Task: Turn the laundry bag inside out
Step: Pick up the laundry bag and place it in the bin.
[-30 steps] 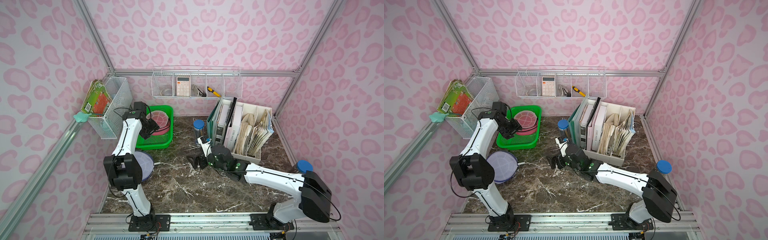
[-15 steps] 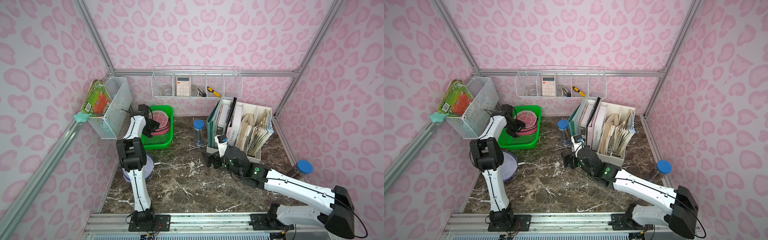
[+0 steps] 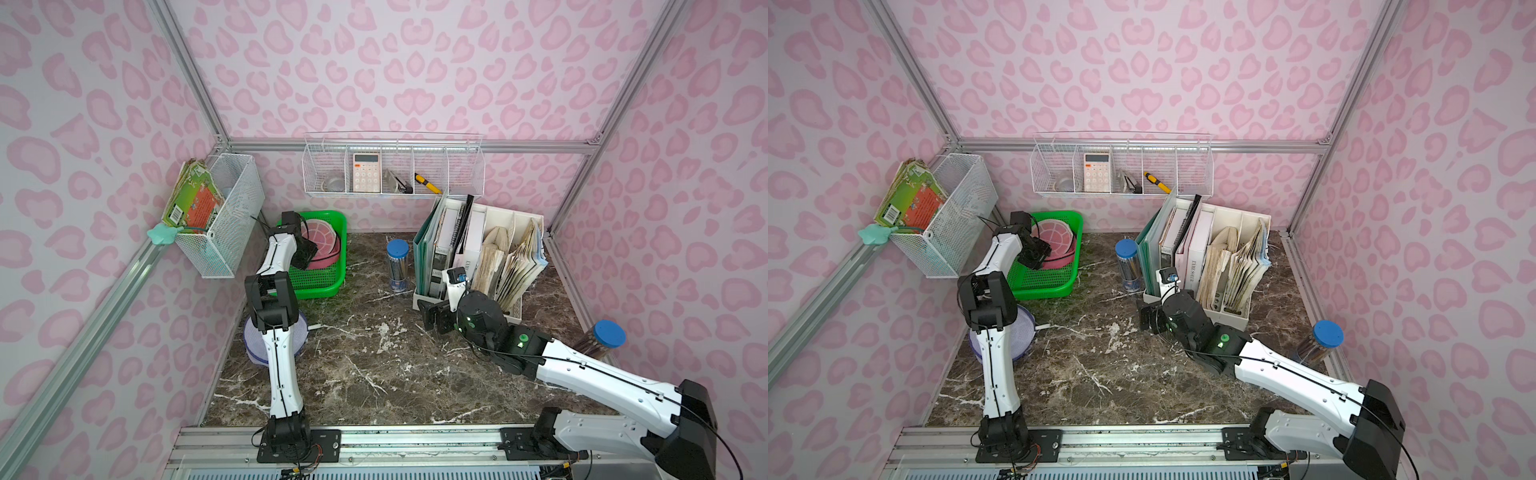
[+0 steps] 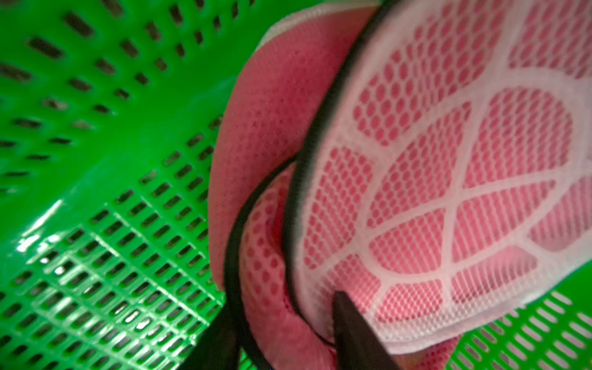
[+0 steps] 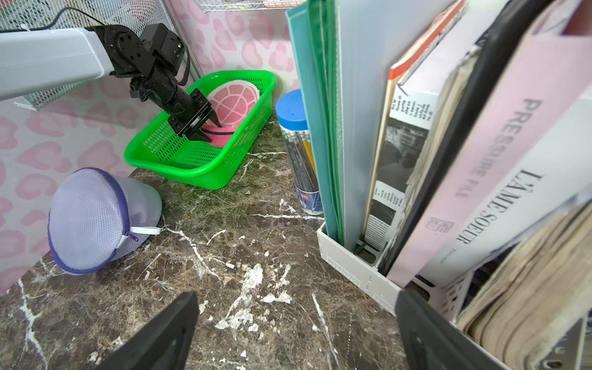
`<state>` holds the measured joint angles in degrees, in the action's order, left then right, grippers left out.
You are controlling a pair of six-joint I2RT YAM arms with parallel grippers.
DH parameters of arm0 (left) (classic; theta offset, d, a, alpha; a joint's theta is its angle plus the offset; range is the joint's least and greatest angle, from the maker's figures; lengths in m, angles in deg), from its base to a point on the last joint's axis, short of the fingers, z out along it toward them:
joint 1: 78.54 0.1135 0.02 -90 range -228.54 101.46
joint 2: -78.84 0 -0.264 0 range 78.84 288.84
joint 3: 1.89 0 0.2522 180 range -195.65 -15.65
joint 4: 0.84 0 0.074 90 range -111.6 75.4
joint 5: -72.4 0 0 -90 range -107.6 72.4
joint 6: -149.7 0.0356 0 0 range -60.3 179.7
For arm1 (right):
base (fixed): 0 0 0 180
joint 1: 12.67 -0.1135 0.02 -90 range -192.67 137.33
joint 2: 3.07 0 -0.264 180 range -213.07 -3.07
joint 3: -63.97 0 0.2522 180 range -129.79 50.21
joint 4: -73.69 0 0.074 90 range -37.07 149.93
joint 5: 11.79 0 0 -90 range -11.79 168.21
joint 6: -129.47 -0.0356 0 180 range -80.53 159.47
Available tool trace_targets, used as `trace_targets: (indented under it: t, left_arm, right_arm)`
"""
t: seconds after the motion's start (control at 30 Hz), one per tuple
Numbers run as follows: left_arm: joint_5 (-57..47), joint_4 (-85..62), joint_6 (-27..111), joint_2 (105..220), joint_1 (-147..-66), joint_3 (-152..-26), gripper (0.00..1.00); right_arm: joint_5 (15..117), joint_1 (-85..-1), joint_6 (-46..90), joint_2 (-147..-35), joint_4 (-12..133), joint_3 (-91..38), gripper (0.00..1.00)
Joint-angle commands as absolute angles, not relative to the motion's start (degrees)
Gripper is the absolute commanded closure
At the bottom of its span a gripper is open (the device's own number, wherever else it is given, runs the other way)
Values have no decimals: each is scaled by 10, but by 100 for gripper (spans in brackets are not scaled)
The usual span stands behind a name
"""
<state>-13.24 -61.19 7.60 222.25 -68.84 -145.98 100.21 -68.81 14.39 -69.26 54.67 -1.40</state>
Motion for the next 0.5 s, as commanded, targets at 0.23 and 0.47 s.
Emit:
trace_targets:
  t: [0.23,0.47]
  left_arm:
    - [-109,-609,65,2154,-695,-1434,100]
    - [-140,-610,64,2041,-719,-1369,100]
  right_arm:
    - [979,-672,148,-690,566,1,1]
    - [964,-672,154,-683,590,17,1]
